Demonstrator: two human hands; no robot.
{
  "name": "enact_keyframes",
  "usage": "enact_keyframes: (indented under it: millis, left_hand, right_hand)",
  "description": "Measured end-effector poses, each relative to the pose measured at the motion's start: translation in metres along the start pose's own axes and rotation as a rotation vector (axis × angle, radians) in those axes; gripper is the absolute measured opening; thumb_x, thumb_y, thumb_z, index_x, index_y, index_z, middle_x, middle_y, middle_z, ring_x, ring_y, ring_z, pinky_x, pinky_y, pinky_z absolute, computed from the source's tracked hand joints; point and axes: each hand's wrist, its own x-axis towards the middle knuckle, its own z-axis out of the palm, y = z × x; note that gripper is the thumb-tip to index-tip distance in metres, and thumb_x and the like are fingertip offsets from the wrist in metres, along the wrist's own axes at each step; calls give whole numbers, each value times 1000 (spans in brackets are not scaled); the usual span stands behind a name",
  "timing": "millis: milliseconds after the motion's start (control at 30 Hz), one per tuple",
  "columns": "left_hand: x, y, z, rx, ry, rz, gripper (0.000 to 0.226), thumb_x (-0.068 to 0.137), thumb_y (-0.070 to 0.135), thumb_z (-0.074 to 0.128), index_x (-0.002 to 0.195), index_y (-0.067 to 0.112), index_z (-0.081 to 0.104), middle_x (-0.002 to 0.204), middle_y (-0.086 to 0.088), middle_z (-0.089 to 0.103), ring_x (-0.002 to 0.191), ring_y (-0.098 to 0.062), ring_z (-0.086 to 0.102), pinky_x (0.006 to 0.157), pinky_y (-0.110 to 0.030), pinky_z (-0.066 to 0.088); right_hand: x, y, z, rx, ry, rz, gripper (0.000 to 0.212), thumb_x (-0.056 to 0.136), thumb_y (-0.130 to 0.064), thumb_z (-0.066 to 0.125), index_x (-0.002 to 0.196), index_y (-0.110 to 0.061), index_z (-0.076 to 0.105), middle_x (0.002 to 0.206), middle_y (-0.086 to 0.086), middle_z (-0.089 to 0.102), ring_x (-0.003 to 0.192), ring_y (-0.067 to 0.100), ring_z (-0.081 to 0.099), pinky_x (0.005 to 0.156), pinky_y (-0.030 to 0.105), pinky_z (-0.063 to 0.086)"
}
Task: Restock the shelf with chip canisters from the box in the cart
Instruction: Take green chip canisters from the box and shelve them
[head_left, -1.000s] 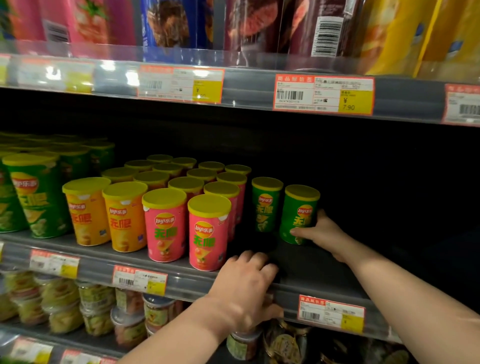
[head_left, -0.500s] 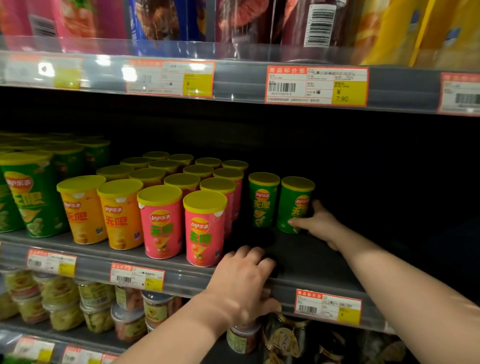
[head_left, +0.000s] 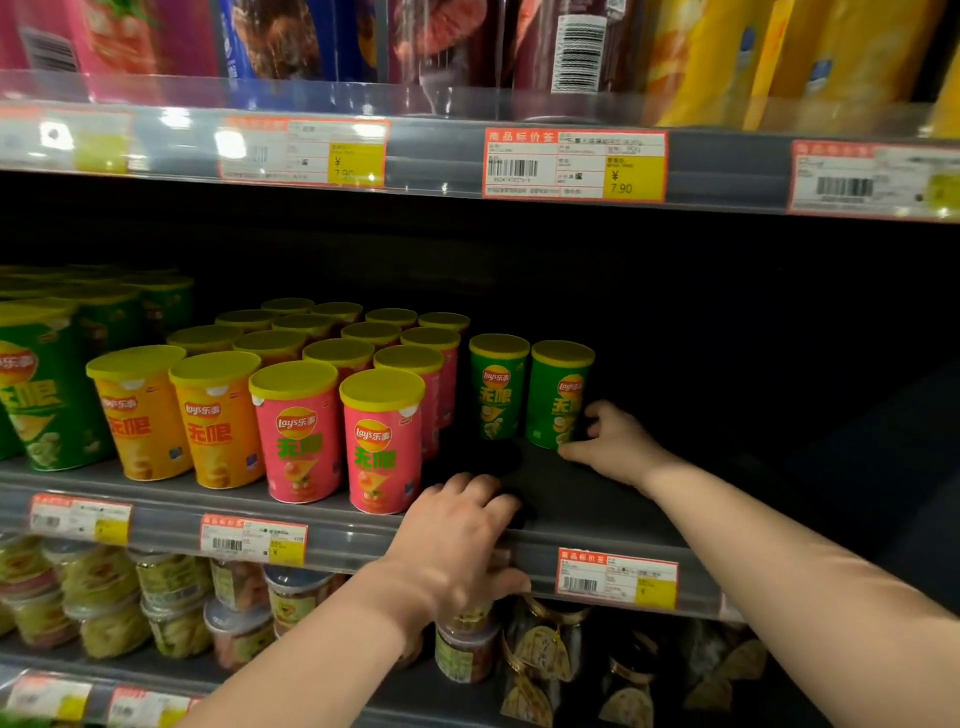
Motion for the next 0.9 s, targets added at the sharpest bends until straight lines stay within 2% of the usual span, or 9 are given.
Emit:
enact_keyframes:
  millis: [133,233,433,533,567,633,700,800,900]
  left_hand:
    - [0,3,-3,20,-11,-13,73,83,62,54,144,29,30,146,1,33,133,-22,31,107,-33,28]
    - [-2,6,-3,20,-13,-35,70,84,60,53,143,28,31,143,2,35,131,-22,33,107,-34,27]
    - [-22,12,1,-36,78,-108,57,89,54,50,136,23,42,135,-1,41,125,-25,39,102,-33,31]
    - [-36,12,8,-58,211,-118,50,75,50,55,111,16,59,105,-7,61,97,-30,59,82,-37,51]
    - [-41,10,10,-56,283,-130,50,72,51,50,108,17,57,99,-6,61,93,-27,57,77,-36,53]
    - [-54,9,12,-78,330,-134,49,72,48,47,108,16,55,100,-8,61,95,-26,50,77,-35,52]
    - [-70,9,12,-125,313,-157,47,73,42,46,104,10,62,99,-11,63,93,-28,53,75,-35,51]
    - [-92,7,22,-153,188,-238,46,77,42,43,102,10,66,98,-10,65,86,-31,64,69,-34,56]
    - [-110,5,34,-118,3,-331,49,89,48,46,127,18,54,127,-5,53,113,-28,51,92,-38,46]
  right_hand:
    - [-27,-8,-4,-348,-38,-119,53,86,-39,64,134,-22,47,133,2,50,117,19,52,93,28,45]
    - [-50,-16,-6,-494,-19,-254,47,89,-43,58,132,-26,48,133,-2,48,119,19,50,95,32,45]
    - [-87,-27,-2,-485,-38,-527,41,89,-47,53,126,-29,52,127,-4,53,118,20,50,96,35,44]
    - [-102,-33,5,-470,-52,-640,38,91,-45,51,125,-29,52,123,-7,54,116,18,49,96,35,42]
    - [-106,-35,8,-460,-54,-682,35,91,-44,51,123,-29,53,120,-7,55,115,18,50,95,36,41]
    - [-115,-37,17,-443,-68,-764,32,91,-42,48,120,-28,56,116,-7,56,112,19,50,94,36,40]
    - [-123,-38,29,-434,-105,-827,36,91,-42,44,121,-27,56,117,-6,57,113,20,50,95,36,40]
    - [-135,-37,49,-396,-188,-870,31,92,-39,48,121,-30,56,119,-8,56,115,18,49,95,35,39]
    - [-146,-36,70,-407,-279,-889,30,92,-39,49,120,-29,55,120,-8,55,116,16,49,94,33,41]
